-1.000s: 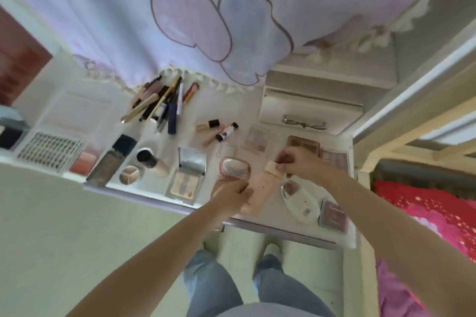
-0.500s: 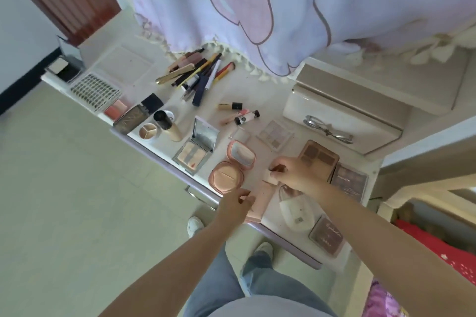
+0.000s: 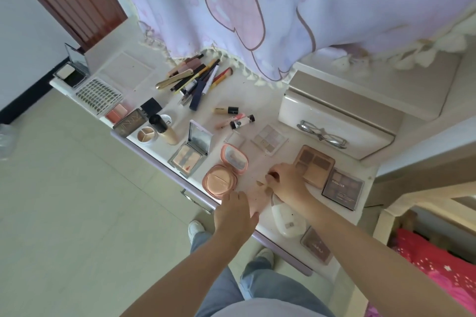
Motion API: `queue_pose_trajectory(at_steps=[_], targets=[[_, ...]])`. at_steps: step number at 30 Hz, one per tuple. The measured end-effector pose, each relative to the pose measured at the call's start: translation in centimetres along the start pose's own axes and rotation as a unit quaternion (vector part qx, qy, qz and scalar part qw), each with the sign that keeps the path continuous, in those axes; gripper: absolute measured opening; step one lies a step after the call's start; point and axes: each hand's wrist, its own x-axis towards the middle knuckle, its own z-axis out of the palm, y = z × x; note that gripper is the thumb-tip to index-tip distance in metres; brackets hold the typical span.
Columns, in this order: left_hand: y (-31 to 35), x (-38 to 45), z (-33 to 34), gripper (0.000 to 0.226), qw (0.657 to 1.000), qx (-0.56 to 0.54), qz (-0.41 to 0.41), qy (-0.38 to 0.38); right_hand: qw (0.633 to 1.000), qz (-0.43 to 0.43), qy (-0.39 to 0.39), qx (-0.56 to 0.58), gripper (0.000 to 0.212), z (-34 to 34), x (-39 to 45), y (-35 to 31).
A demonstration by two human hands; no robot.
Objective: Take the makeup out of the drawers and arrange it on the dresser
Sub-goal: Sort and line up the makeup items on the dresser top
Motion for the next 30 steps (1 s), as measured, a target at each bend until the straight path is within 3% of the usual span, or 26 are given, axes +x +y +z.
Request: queue_pose_trajectory(at_steps=[14,18,21,23,27,30], targets=[[0.4,0.3,0.0,0.061,0.995,0.094,0.01,0.02,1.0,-0.003,0.031,-0.003,0.028,-0.5,-1.3,-0.2],[0.4,-0.1,0.1,0.066,0.996,0.082,0.018,0.032,0.994,0.008,0.018,-0.108,0.039,-1.8,-3.6,0.2],[0.0,-0.8,0.2,0.068,0.992,0.068,0.037,0.103,0.988,0.069,-0.034,-0.135,0.048,-1.4,-5.2,0.3],[-0.7,-0.9,0.7,0.062,0.986,0.076,0.08,0.128,0.988,0.106,-0.072,-0.09,0.045,-0.7,-5.4,0.3],[-1.5,-1.0,1.1,0.05,0.972,0.053,0.122,0.193,0.987,0.14,-0.064,0.042,0.038,-0.9,-5.4,0.4],[-1.9,-1.0,0.6,0.045,0.96,0.034,0.176,0.217,0.98,0.17,-0.076,0.069,0.038,-1.1,-5.9,0.2]])
